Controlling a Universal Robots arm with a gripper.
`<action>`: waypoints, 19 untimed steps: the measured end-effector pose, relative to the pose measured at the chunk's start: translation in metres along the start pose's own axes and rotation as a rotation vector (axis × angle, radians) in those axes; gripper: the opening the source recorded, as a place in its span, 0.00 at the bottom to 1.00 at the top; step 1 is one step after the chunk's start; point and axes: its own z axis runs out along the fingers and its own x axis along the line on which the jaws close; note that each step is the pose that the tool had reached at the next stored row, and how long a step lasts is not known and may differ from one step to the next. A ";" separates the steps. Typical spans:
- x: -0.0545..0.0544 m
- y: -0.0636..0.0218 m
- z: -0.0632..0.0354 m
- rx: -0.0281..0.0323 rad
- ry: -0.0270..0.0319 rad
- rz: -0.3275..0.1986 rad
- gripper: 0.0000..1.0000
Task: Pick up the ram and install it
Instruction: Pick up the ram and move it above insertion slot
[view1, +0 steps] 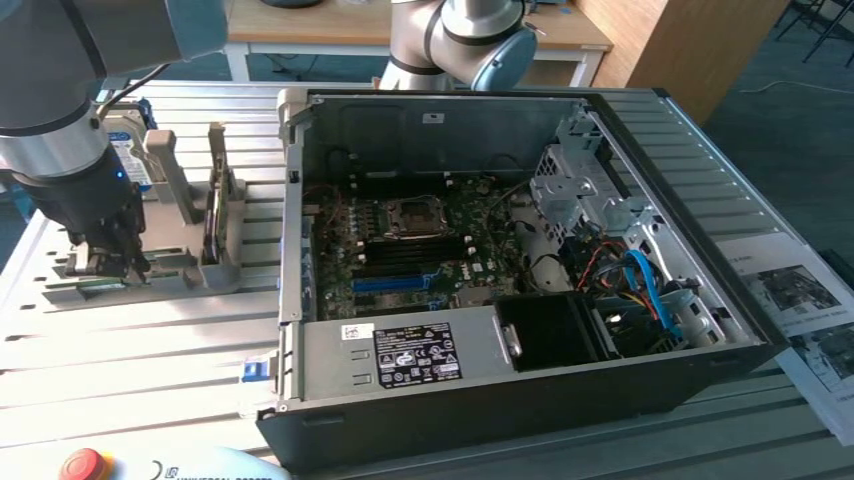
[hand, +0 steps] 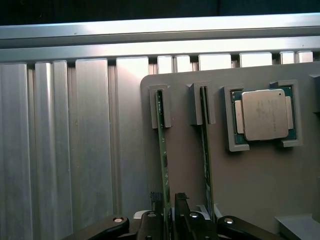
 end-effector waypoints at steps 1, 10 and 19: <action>0.000 0.0000 0.0000 0.0001 0.0001 -0.001 0.24; 0.000 0.0000 0.0000 0.0005 0.0036 -0.019 0.24; 0.000 0.0000 0.0000 0.0006 0.0039 -0.024 0.24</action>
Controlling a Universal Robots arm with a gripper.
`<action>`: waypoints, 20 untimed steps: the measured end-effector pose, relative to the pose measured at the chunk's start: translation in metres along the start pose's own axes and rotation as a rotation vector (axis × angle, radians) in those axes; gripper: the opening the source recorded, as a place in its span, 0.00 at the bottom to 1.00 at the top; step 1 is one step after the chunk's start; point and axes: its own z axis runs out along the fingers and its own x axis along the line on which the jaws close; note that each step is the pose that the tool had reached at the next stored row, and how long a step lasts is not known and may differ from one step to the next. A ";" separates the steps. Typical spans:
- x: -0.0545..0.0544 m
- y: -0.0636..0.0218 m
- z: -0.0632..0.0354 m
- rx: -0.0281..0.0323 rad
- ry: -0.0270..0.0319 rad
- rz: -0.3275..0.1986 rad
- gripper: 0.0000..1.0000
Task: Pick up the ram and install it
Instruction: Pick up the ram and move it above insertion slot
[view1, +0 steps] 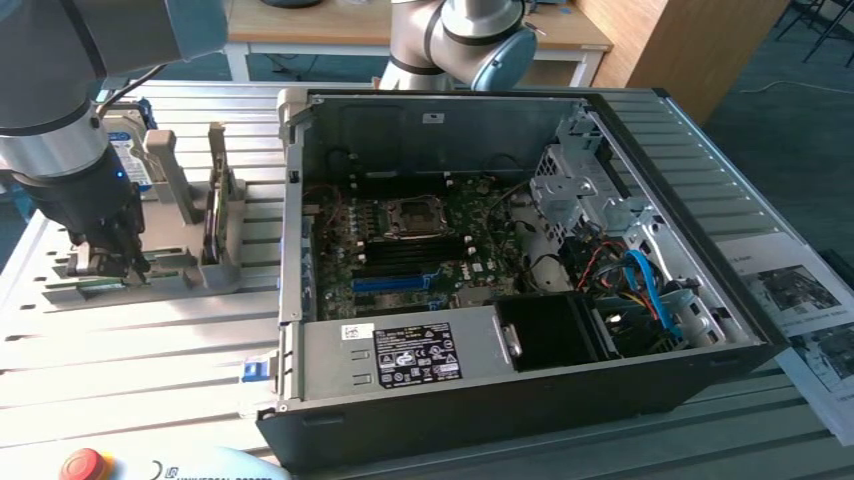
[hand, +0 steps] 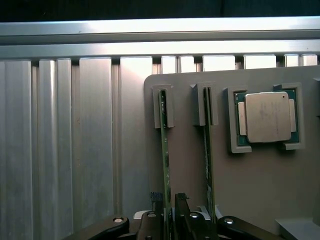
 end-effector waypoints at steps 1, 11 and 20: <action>0.000 0.0000 0.0000 0.0000 0.0000 0.000 0.24; -0.001 0.0000 0.0000 0.0002 0.0017 -0.008 0.24; -0.001 0.0001 0.0000 0.0002 0.0017 -0.008 0.24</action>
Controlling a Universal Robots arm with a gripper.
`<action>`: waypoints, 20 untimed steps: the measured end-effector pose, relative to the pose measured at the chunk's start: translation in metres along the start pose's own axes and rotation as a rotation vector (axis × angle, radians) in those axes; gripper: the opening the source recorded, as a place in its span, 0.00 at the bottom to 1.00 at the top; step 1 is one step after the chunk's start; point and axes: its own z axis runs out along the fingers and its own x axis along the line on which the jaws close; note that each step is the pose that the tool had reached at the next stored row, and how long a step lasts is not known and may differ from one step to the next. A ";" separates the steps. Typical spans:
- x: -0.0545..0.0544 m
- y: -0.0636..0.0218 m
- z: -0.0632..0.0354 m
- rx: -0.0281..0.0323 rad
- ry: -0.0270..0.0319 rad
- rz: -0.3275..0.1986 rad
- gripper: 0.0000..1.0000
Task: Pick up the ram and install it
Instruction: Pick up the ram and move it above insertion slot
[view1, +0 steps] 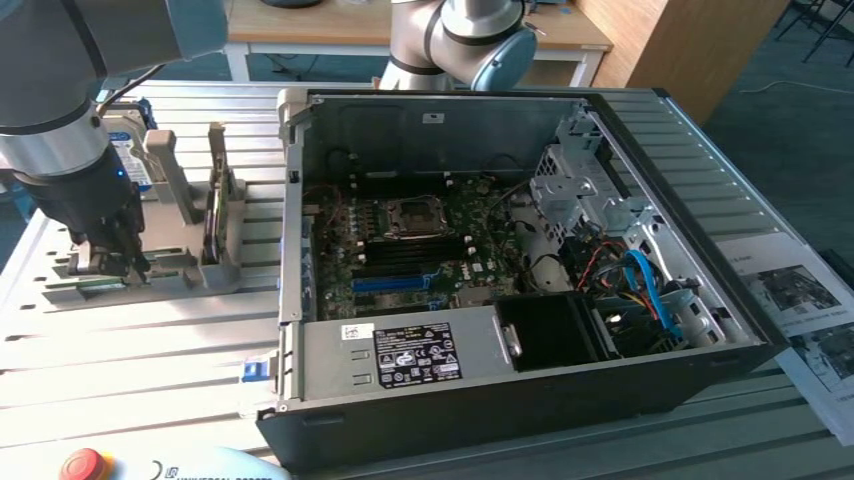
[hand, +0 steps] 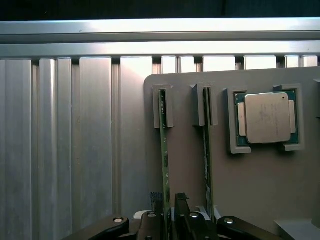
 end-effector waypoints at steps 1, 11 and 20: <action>0.000 0.0000 0.0000 0.0000 0.0001 0.000 0.24; 0.000 0.0000 0.0000 0.0003 0.0001 -0.014 0.24; 0.000 0.0000 0.0000 0.0003 0.0001 -0.014 0.24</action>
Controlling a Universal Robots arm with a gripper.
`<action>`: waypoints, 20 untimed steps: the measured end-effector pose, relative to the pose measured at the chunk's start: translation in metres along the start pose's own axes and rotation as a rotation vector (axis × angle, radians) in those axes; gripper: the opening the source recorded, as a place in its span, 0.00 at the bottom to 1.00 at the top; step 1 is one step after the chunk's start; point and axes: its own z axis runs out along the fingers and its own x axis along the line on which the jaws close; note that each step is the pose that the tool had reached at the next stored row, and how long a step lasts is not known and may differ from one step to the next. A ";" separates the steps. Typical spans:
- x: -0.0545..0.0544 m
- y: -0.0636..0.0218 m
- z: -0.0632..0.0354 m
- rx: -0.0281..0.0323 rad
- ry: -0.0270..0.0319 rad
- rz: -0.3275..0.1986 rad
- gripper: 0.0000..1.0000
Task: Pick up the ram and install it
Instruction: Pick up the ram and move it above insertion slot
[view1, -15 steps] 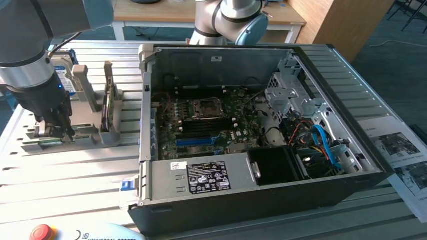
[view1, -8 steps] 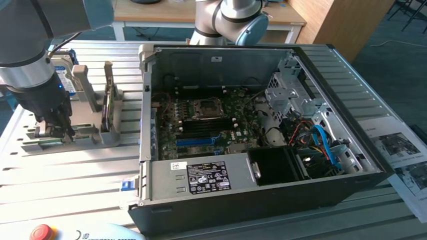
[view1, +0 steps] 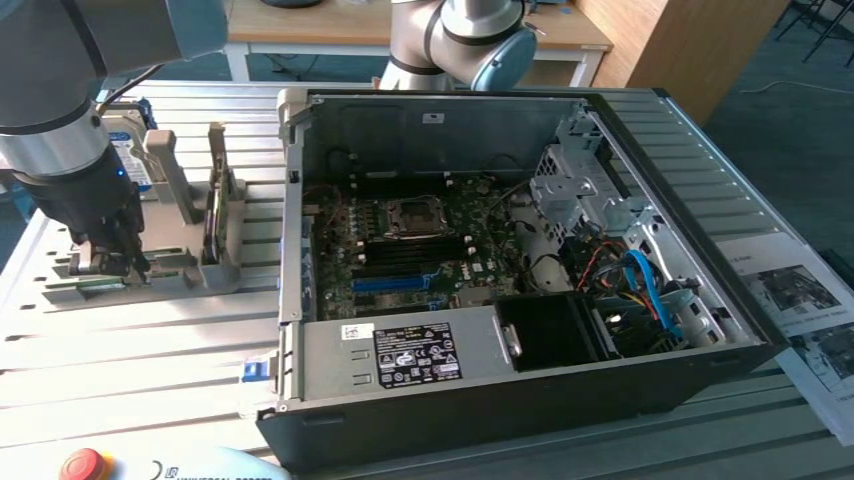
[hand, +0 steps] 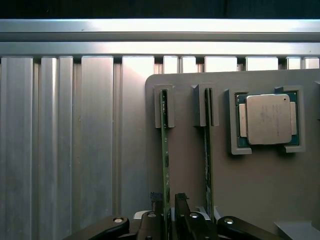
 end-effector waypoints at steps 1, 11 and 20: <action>0.000 0.0000 0.0000 0.0000 0.0000 0.000 0.24; 0.000 0.0000 0.0000 0.0000 0.0000 0.000 0.12; 0.000 0.0000 0.0000 0.0001 -0.0001 0.000 0.12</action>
